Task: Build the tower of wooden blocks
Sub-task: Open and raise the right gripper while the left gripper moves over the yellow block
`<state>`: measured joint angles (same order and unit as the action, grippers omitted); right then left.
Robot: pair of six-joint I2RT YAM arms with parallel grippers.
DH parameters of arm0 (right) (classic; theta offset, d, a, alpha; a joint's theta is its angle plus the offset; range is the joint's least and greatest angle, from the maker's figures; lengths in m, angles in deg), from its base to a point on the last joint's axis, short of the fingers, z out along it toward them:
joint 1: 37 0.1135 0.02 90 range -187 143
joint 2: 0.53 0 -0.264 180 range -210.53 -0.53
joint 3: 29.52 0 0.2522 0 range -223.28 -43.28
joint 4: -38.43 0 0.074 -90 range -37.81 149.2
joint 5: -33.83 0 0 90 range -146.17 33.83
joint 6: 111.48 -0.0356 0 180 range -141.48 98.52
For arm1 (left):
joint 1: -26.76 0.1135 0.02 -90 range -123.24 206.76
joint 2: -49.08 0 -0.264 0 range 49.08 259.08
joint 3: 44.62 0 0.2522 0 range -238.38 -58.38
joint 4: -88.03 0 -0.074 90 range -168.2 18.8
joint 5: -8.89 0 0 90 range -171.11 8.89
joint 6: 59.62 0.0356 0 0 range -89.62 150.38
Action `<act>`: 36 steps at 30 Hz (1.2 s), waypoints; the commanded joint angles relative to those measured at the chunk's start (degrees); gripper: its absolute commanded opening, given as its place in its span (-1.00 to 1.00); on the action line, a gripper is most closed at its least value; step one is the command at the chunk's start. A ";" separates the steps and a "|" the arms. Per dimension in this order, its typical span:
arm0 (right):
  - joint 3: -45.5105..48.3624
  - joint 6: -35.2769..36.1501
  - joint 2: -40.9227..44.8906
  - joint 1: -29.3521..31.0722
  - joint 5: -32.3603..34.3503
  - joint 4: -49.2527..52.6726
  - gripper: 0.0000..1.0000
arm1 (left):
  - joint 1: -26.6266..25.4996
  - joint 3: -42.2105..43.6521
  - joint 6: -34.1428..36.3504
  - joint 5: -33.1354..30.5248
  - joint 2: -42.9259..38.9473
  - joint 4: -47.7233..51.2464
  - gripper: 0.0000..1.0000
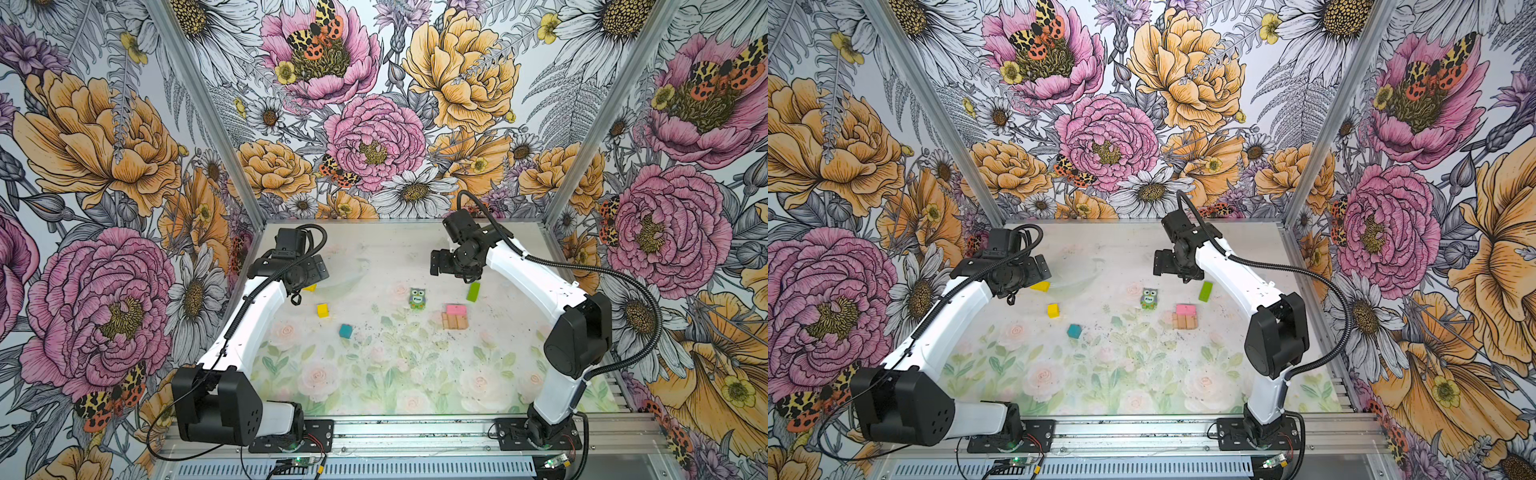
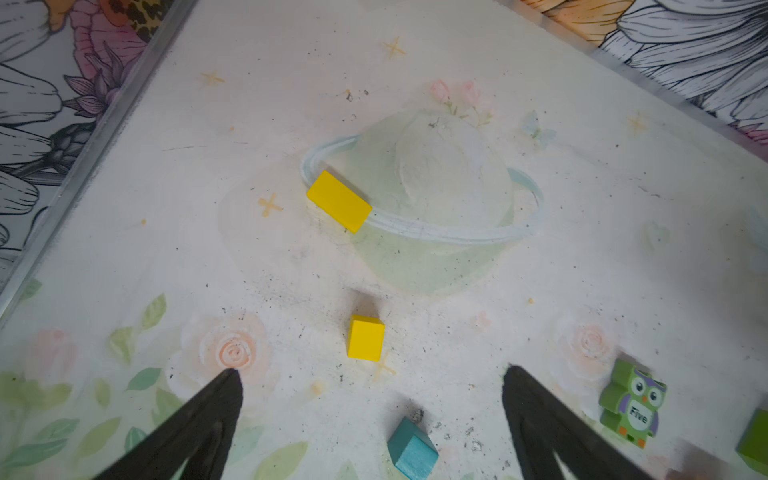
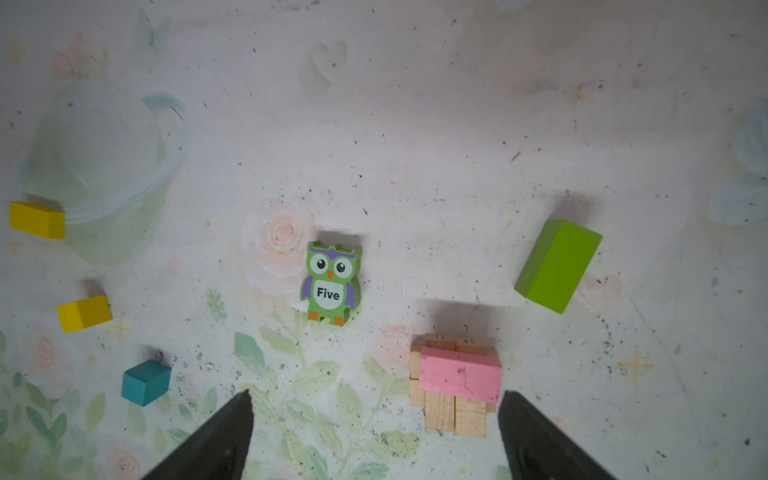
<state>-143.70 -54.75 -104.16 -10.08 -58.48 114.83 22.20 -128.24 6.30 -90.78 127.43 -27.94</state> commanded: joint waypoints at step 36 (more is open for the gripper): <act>-15.90 2.29 -4.45 -4.64 -14.84 2.65 0.94 | 7.38 -11.67 29.16 4.09 30.59 -5.88 0.92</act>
<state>-157.76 -51.93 -107.97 -14.23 -72.60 117.58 29.30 -138.21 33.40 -87.42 157.15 -32.75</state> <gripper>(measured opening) 0.969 0.962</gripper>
